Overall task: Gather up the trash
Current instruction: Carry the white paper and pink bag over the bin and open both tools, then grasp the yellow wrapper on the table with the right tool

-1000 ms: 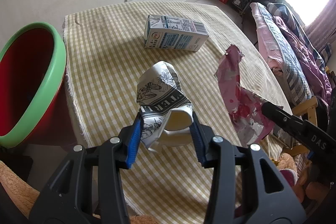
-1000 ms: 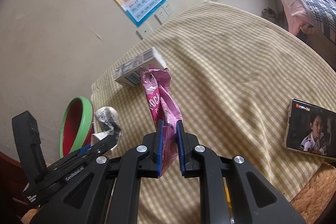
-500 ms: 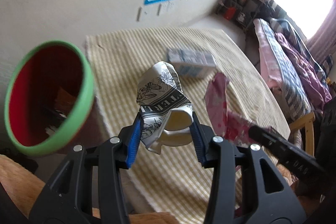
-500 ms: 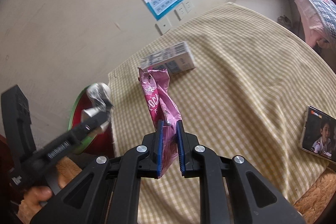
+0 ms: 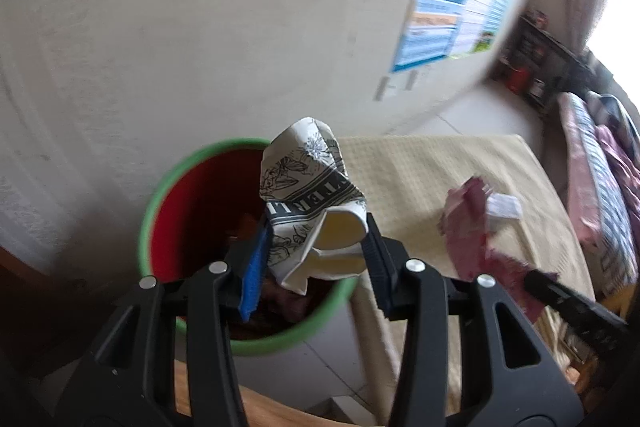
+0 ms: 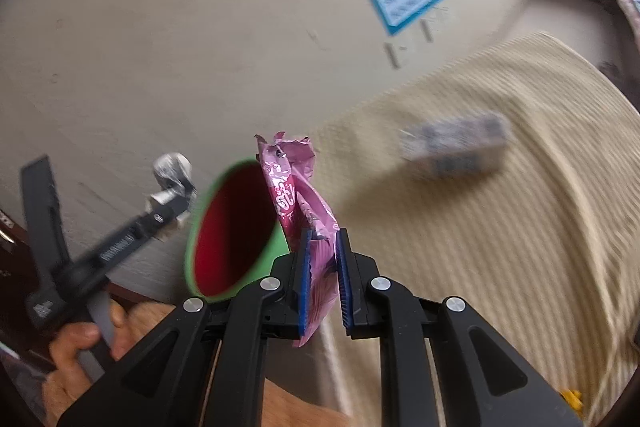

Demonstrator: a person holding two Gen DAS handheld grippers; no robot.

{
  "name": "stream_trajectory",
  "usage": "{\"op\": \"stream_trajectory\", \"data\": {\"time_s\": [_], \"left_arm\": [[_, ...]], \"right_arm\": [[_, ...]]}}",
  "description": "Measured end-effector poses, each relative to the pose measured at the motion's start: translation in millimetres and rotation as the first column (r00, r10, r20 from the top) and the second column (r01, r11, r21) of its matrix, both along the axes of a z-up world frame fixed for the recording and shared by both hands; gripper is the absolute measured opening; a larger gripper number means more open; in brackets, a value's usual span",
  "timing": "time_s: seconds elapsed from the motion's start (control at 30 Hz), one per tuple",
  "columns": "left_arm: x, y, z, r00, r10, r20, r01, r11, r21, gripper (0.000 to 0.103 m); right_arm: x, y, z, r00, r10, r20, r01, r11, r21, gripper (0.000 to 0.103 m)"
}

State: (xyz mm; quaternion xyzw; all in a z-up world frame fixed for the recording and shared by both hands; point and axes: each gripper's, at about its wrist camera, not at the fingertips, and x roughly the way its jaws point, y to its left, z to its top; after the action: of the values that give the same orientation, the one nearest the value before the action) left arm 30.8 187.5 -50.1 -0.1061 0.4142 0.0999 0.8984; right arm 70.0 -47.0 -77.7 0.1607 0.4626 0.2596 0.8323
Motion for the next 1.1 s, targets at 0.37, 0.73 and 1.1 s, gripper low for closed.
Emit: {"op": "stream_trajectory", "data": {"time_s": [0.37, 0.73, 1.1], "left_arm": [[0.3, 50.4, -26.1, 0.986, 0.154, -0.061, -0.161, 0.978, -0.130, 0.067], [-0.8, 54.1, -31.9, 0.983, 0.173, -0.056, -0.179, 0.974, -0.138, 0.072], [-0.4, 26.3, -20.2, 0.993, 0.112, -0.028, -0.113, 0.992, -0.046, 0.072]], "right_arm": [[36.6, 106.2, 2.4, 0.984, 0.176, -0.022, -0.176, 0.984, 0.024, 0.041], [5.1, 57.8, 2.8, 0.987, 0.160, -0.015, -0.161, 0.984, -0.080, 0.054], [-70.9, -150.5, -48.7, 0.951, -0.191, -0.242, 0.091, 0.924, -0.371, 0.057]]}}
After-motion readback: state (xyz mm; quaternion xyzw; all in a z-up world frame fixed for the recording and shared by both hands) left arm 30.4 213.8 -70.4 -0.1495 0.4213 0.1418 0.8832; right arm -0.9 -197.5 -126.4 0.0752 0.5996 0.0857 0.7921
